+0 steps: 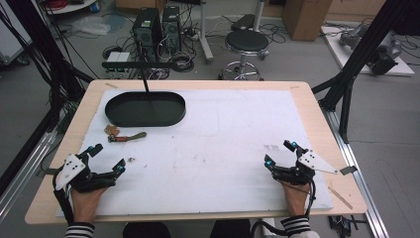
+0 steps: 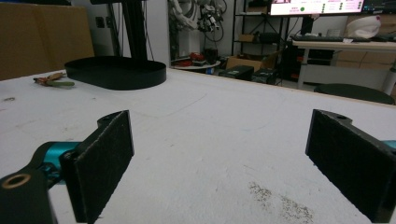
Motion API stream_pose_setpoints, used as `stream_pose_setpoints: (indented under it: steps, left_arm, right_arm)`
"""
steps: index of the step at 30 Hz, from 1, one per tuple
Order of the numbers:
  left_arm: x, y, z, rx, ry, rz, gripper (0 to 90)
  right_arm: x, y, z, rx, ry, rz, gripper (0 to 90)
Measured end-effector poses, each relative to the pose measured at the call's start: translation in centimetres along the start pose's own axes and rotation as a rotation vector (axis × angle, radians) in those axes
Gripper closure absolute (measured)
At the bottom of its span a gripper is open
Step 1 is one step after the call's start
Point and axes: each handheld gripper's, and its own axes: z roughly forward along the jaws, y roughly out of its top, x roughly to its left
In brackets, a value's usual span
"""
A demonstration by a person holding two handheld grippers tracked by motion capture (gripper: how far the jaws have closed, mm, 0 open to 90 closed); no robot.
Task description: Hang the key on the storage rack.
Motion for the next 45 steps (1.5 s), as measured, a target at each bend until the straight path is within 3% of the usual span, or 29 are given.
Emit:
stream_pose_setpoints:
  steps: [5, 9, 15, 20, 22, 25, 27, 31, 41, 45]
  left_arm:
    - [0.2, 0.0, 0.0, -0.002, -0.014, -0.024, 1.7]
    - [0.5, 0.4, 0.0, 0.01, -0.024, -0.018, 1.7]
    - [1.6, 2.4, 0.0, 0.011, -0.054, -0.024, 1.7]
    - [3.1, 4.5, 0.3, 0.051, -0.109, -0.014, 1.7]
    - [3.6, 5.4, 0.4, 0.067, -0.108, 0.004, 1.7]
    - [4.5, 7.0, 0.8, 0.128, -0.122, 0.041, 1.7]
    - [5.0, 7.9, 1.2, 0.184, -0.137, 0.043, 1.7]
    - [5.9, 9.2, 2.1, 0.243, -0.159, 0.066, 1.7]
    - [7.1, 11.2, 4.4, 0.359, -0.21, 0.145, 1.7]
    - [7.6, 11.8, 5.6, 0.442, -0.252, 0.212, 1.8]
  right_arm:
    - [0.0, 0.0, 0.0, 0.001, -0.001, 0.003, 6.8]
    - [0.0, 0.0, 0.0, 0.001, 0.0, 0.003, 6.8]
    - [0.0, 0.0, 0.0, 0.001, -0.001, 0.003, 6.8]
    - [0.0, 0.0, 0.0, 0.001, 0.0, 0.004, 6.8]
    - [-0.1, 0.0, 0.0, -0.005, -0.002, -0.002, 6.8]
    - [-0.1, 0.0, 0.0, -0.004, -0.001, 0.0, 6.8]
    - [0.0, 0.0, 0.0, -0.002, -0.002, -0.001, 6.8]
    - [0.0, 0.0, 0.0, 0.001, -0.001, 0.003, 6.8]
    - [-0.1, 0.0, 0.0, -0.004, -0.002, 0.0, 6.8]
    - [-0.1, 0.0, 0.0, -0.005, -0.002, -0.002, 6.8]
